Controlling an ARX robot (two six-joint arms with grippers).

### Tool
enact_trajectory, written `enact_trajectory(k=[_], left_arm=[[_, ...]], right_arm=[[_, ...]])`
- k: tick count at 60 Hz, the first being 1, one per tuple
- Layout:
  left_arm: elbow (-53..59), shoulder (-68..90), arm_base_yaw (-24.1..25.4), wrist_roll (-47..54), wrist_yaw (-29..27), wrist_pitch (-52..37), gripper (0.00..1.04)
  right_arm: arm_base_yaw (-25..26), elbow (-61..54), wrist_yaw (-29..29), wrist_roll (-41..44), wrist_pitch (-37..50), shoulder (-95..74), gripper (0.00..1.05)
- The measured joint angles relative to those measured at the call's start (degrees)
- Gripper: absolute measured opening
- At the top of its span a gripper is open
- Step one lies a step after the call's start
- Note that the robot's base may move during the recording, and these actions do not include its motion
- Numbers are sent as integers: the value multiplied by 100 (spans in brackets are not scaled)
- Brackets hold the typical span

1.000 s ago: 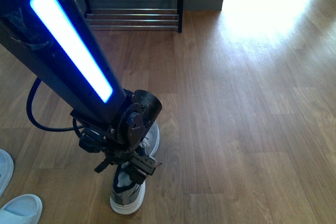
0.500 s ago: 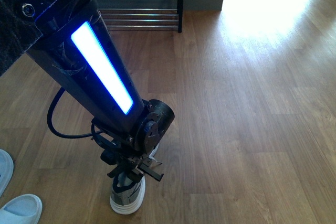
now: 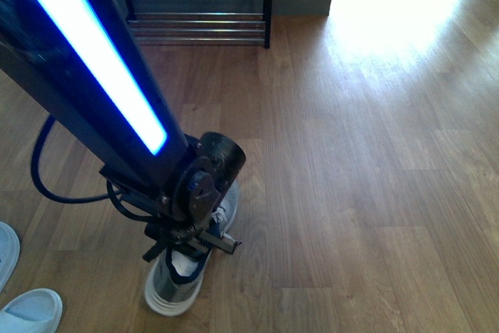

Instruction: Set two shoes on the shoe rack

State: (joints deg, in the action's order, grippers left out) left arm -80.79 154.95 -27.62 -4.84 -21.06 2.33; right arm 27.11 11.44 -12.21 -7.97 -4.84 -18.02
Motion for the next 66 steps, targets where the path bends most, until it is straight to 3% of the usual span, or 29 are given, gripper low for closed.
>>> enact_trajectory(k=[17, 28, 48, 57, 66], left_arm=[[1878, -2601, 356, -282, -348, -1325, 2], [2999, -4238, 448, -640, -540, -1572, 2], [4647, -7805, 533, -1272, -892, -669, 2], [5086, -9416, 529, -1266, -1095, 133, 2], [5193, -9868, 535, -1191, -1187, 232, 2]], right_arm=[[0, 0, 0, 0, 0, 0, 1], [0, 0, 0, 0, 0, 0, 1], [0, 0, 0, 0, 0, 0, 1], [0, 0, 0, 0, 0, 0, 1], [0, 0, 0, 0, 0, 0, 1]])
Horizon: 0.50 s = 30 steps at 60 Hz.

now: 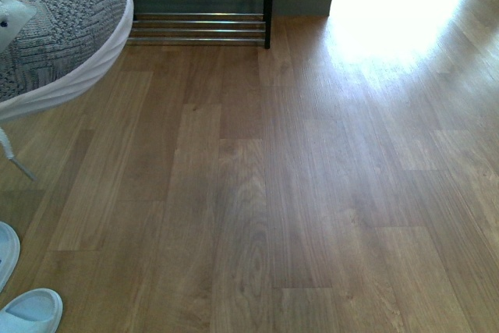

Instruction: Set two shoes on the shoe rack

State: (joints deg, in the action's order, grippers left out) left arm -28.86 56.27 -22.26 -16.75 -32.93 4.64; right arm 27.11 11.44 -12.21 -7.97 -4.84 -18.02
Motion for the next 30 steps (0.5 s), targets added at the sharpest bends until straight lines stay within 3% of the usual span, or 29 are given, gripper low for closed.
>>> enact_trajectory(k=[30], left_arm=[[4, -2, 17, 2, -9, 0, 2]], right_arm=[[0, 0, -44, 2, 0, 2, 1]])
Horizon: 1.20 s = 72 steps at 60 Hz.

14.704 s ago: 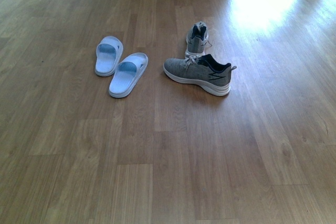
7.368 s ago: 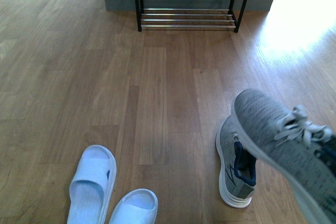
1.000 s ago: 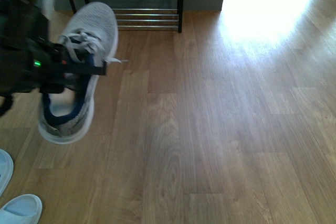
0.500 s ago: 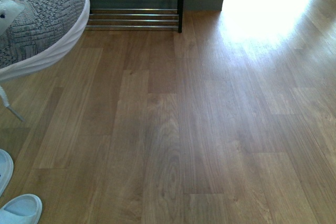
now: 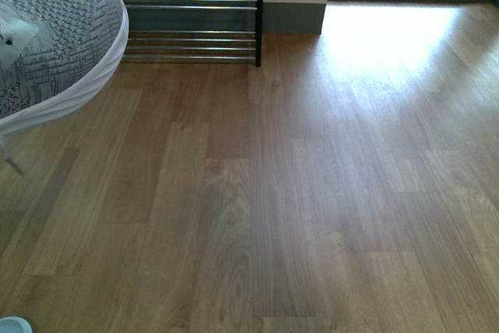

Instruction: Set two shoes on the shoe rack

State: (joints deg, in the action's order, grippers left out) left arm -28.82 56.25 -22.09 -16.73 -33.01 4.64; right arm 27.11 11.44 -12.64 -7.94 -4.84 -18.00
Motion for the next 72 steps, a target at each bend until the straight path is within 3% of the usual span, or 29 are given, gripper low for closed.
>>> enact_trajectory(k=[72], left_arm=[[0, 2, -17, -2, 22, 0, 2]], right_arm=[[0, 0, 57, -2, 0, -2, 1]])
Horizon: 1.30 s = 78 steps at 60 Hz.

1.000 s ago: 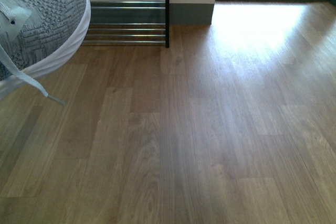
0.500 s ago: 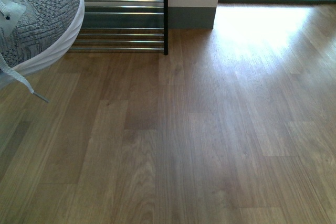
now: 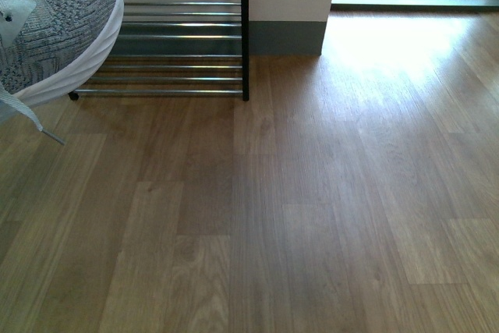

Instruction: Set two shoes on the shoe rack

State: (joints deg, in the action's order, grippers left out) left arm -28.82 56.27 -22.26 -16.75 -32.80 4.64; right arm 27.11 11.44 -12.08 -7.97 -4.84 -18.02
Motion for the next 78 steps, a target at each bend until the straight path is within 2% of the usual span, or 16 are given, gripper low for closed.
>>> enact_trajectory(k=[78], left_arm=[[2, 0, -2, 0, -7, 0, 2]], right_arm=[[0, 0, -17, 0, 0, 2, 1]])
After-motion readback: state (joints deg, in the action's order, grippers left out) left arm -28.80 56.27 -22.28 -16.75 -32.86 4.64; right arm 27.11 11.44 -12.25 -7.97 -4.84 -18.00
